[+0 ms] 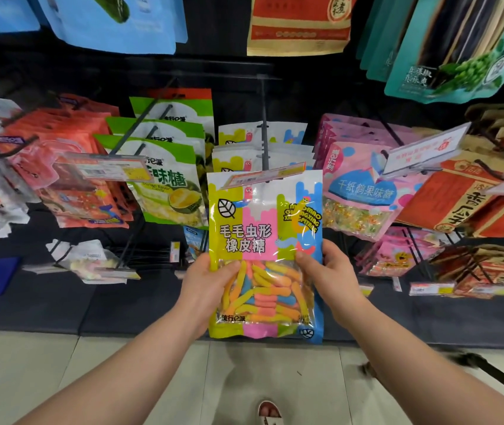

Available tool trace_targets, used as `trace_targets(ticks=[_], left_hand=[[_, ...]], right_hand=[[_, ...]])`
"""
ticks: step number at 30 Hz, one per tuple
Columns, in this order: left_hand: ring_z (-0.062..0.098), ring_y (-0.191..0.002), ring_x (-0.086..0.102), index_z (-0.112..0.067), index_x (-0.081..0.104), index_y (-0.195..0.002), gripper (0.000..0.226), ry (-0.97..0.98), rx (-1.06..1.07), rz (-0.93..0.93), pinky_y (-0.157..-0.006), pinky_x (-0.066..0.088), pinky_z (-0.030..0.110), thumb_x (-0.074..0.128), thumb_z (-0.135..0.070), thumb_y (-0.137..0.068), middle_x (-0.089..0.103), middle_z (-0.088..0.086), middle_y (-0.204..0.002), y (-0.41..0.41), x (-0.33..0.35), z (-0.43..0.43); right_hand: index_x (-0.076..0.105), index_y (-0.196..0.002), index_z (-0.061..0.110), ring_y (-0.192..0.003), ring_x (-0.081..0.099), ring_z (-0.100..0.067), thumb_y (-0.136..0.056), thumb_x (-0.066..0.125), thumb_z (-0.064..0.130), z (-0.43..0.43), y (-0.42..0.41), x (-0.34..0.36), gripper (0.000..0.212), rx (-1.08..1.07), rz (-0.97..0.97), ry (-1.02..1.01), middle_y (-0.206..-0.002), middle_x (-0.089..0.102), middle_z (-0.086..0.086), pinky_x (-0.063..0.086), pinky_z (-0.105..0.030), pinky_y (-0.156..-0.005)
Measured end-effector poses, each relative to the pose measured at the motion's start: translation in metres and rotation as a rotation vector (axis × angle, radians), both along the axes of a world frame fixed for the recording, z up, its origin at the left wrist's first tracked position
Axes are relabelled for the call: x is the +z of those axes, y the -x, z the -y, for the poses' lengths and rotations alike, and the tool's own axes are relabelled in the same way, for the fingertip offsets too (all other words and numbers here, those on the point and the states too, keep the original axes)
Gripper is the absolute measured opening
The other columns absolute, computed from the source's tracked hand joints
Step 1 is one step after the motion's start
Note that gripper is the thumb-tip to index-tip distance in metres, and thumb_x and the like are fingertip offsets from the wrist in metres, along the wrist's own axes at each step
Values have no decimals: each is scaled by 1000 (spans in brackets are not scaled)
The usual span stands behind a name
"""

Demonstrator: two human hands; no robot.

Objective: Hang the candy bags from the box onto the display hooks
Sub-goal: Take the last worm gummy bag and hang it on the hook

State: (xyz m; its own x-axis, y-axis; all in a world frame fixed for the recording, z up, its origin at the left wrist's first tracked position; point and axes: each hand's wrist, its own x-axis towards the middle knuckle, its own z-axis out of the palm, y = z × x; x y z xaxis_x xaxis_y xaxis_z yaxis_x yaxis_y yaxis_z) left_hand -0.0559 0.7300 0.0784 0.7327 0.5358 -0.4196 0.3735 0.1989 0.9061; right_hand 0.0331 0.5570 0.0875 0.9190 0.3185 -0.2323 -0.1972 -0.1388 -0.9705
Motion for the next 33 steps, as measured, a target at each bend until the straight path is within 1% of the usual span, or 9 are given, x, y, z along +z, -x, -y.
trace_targets(ticks=[3,7,11,16,20,24,27,30,33], left_hand=[[21,-90,69,-12,65,-107,17,-46,-10,-17,-74,55,30,65,-14,-90,72,5,-100,-8,0,-3],[10,-81,63,-13,63,-108,18,-132,-55,-30,-65,48,22,65,-16,-90,68,-1,-95,-30,0,-13],[21,-96,62,-20,59,-104,15,-222,-70,-37,-86,49,33,64,-17,-90,65,1,-100,-58,-5,-21],[24,-98,60,-10,57,-109,24,-321,-57,-114,-83,46,31,62,-24,-91,65,1,-98,-93,-16,-34],[22,-99,57,-9,57,-121,32,-365,-39,-119,-80,40,26,62,-20,-91,63,6,-108,-112,-19,-42],[17,-93,58,-15,57,-129,39,-405,-40,-26,-74,44,22,61,-12,-90,61,1,-107,-124,-19,-45],[20,-106,61,-15,61,-126,39,-415,7,6,-84,47,21,63,-9,-88,64,2,-113,-132,-22,-46],[18,-92,58,-7,59,-123,37,-438,29,2,-68,41,14,63,-3,-87,62,2,-99,-133,-23,-43],[22,-89,60,-5,63,-117,47,-500,-21,-87,-73,37,21,66,-26,-76,65,5,-93,-130,-30,-43]], right_hand=[[60,-95,23,-66,64,-1,-90,63,14,-5,-10,-1,11,-3,-5,36,-86,68,3,48,-15,-57],[62,-98,18,-90,68,-26,-87,66,19,-17,-32,-7,12,-37,-61,124,-102,70,-11,56,-41,-83],[64,-91,10,-64,58,-13,-88,66,26,-29,-59,-12,16,-27,-29,244,-77,65,-6,46,-25,-58],[67,-93,7,-73,58,-19,-87,65,31,-46,-96,-20,25,-37,-3,329,-82,64,-7,46,-27,-66],[62,-83,6,-65,52,-17,-87,64,34,-55,-113,-25,28,-9,16,397,-75,59,-6,37,-26,-55],[65,-93,6,-75,58,-22,-86,65,29,-63,-127,-24,24,-28,1,366,-80,63,-7,48,-32,-66],[66,-98,5,-73,59,-20,-87,64,27,-66,-134,-21,25,-30,10,386,-80,63,-6,51,-35,-72],[65,-103,1,-76,57,-23,-87,64,28,-65,-135,-21,31,-6,56,460,-84,62,-8,45,-31,-67],[60,-112,4,-102,61,-30,-86,64,30,-60,-130,-21,37,25,105,535,-108,64,-13,49,-37,-86]])
